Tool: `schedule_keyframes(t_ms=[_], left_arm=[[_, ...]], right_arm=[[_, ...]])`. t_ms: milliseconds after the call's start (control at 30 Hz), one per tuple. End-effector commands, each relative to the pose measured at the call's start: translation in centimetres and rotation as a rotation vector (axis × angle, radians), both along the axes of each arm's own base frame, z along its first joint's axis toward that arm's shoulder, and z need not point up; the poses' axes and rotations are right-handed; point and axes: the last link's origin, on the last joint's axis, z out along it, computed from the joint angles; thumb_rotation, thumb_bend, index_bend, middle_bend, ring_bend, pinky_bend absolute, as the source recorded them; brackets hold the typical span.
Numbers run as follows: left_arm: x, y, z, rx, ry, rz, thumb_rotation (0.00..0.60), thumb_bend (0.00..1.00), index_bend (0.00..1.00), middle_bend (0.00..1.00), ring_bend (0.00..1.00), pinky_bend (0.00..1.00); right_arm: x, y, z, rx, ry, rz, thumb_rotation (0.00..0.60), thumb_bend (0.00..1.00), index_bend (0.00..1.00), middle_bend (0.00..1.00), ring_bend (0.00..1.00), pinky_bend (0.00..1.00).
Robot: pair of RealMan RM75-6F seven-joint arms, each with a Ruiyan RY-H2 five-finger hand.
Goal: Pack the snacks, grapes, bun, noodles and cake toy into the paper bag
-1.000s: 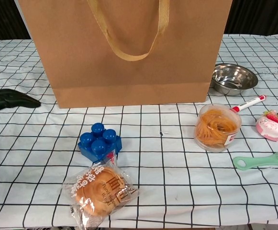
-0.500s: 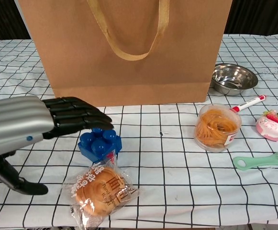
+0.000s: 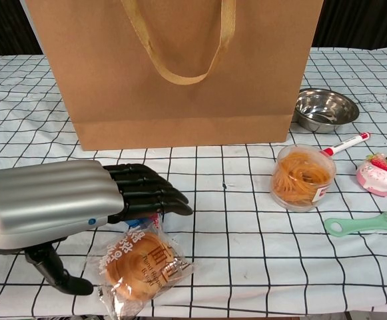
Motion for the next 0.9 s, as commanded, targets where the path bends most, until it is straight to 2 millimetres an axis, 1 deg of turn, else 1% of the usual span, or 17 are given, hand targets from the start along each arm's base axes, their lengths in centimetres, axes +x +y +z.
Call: schedule_keyframes(t_ms=[33, 433, 600, 700, 900], left_arm=[[0.2, 0.2, -0.4, -0.002, 0.011, -0.007, 0.6, 0.0, 0.03, 0.05, 0.0, 0.02], [-0.1, 0.9, -1.6, -0.01, 0.067, 0.013, 0.6, 0.0, 0.03, 0.07, 0.0, 0.02], [0.0, 1.2, -2.2, -0.015, 0.081, 0.017, 0.6, 0.01, 0.04, 0.09, 0.0, 0.02], [0.1, 1.3, -2.5, -0.021, 0.088, 0.018, 0.6, 0.05, 0.05, 0.11, 0.0, 0.02], [0.5, 1.5, -3.2, -0.023, 0.087, 0.011, 0.6, 0.16, 0.1, 0.21, 0.05, 0.03]], right_arm=[[0.0, 0.0, 0.0, -0.002, -0.001, -0.001, 0.6, 0.19, 0.08, 0.09, 0.2, 0.25], [0.0, -0.1, -0.1, 0.002, -0.002, -0.001, 0.6, 0.19, 0.08, 0.09, 0.2, 0.25], [-0.1, -0.1, 0.0, -0.001, -0.003, -0.003, 0.6, 0.19, 0.08, 0.09, 0.2, 0.25], [-0.1, -0.1, 0.0, 0.001, -0.003, -0.004, 0.6, 0.19, 0.08, 0.09, 0.2, 0.25], [-0.1, -0.1, -0.1, 0.004, -0.005, -0.006, 0.6, 0.19, 0.08, 0.09, 0.2, 0.25]])
